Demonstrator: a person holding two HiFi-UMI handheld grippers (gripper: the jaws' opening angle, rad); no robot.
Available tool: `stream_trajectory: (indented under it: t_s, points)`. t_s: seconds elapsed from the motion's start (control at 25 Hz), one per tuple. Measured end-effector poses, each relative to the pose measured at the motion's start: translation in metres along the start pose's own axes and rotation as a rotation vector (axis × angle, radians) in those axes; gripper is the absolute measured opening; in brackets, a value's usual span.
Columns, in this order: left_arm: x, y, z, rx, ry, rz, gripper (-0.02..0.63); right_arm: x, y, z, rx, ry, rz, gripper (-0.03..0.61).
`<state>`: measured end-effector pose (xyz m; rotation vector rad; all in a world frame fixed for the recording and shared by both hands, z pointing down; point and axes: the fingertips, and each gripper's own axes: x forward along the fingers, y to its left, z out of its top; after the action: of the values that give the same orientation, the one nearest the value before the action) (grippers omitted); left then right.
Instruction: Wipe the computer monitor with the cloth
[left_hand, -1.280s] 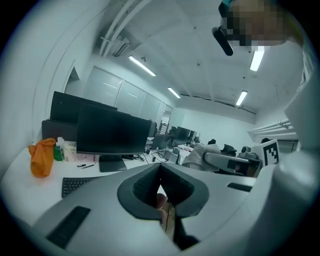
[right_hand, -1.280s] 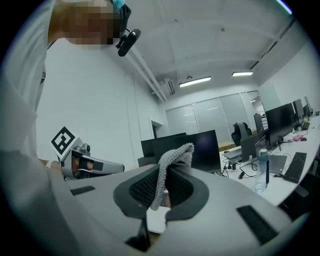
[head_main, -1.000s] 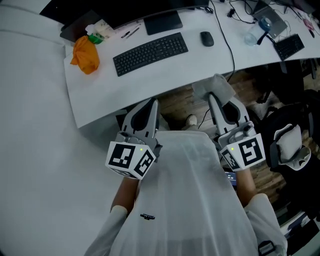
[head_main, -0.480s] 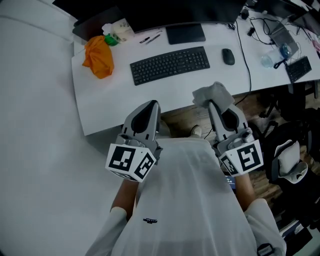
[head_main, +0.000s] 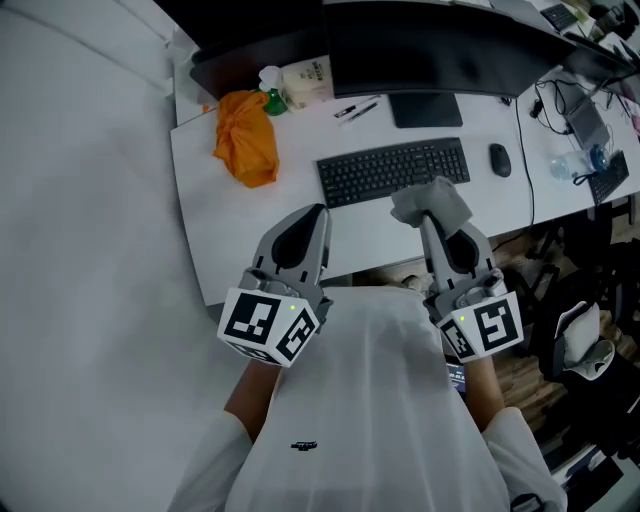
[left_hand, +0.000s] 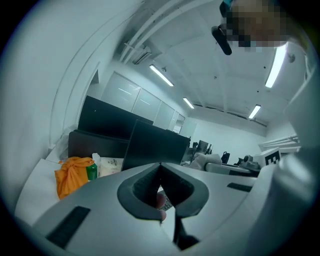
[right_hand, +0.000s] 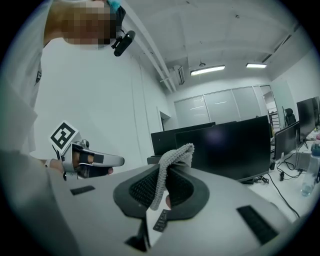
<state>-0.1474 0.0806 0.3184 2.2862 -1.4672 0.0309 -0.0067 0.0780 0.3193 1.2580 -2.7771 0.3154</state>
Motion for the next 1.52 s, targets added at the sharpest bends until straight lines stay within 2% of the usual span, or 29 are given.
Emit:
stream_trajectory:
  t_s: [0.2,0.64,0.88,1.08,1.24,1.52]
  points:
    - [0.004,0.032,0.009,-0.012,0.011,-0.026,0.014,0.036,0.018,0.004,-0.002,0.007,-0.010,0.017]
    - [0.041,0.034,0.021,-0.018,0.023,-0.022,0.014,0.077,-0.003,0.015,0.008,0.021,0.059,0.017]
    - [0.058,0.035,0.032,-0.004,0.006,0.001,0.014,0.101,-0.019,0.036,-0.006,-0.030,0.090,0.017]
    - [0.068,0.037,0.049,0.010,-0.010,-0.002,0.014,0.129,-0.026,0.061,-0.019,-0.069,0.109,0.018]
    - [0.075,0.038,0.071,0.052,-0.025,-0.011,0.014,0.147,-0.030,0.094,-0.024,-0.119,0.107,0.018]
    - [0.098,0.043,0.117,0.104,-0.096,-0.019,0.014,0.182,-0.045,0.150,-0.108,-0.196,0.064,0.018]
